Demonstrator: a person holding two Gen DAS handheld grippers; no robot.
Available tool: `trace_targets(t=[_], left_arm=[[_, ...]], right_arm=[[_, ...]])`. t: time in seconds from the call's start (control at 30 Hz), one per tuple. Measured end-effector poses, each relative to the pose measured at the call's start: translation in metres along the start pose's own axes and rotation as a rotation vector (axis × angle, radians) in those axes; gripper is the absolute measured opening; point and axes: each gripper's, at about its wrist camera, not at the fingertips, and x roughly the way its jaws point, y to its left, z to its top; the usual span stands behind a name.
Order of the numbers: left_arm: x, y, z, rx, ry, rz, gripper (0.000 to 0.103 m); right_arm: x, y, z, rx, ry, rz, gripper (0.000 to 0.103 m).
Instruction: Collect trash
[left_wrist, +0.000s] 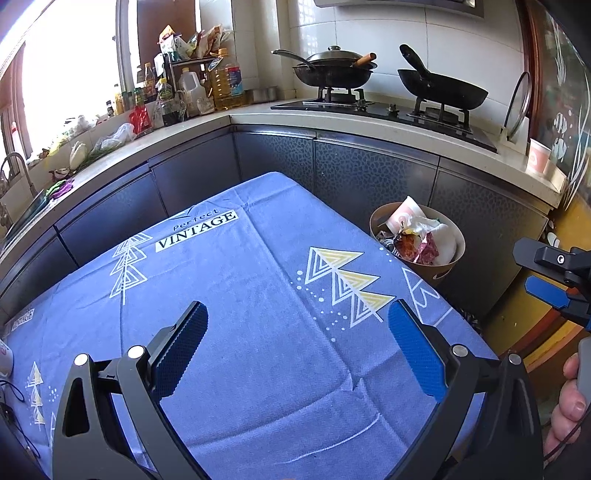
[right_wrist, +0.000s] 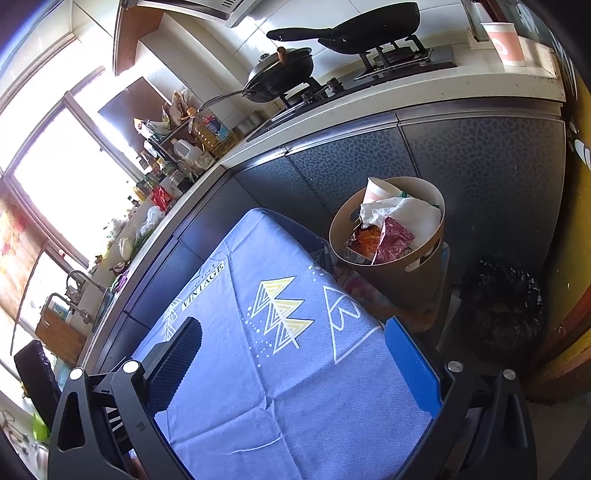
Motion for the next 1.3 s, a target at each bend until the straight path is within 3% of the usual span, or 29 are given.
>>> trace_targets(t=[0.6,0.97,1.3], left_arm=[[-0.001,-0.001,0.003,-0.01,0.007,-0.018,0.097],[-0.003,-0.003,0.003,-0.021,0.004,0.05,0.097],[0.005,-0.001,0.002,-0.028,0.038,0.043,0.097]], right_arm=[[0.002,0.005,0.0,-0.045,0.003,-0.016,0.099],[0.002,-0.004,-0.002,-0.049,-0.006,-0.037,0.099],[0.007,-0.011,-0.004,-0.035,0.007,-0.038,0.099]])
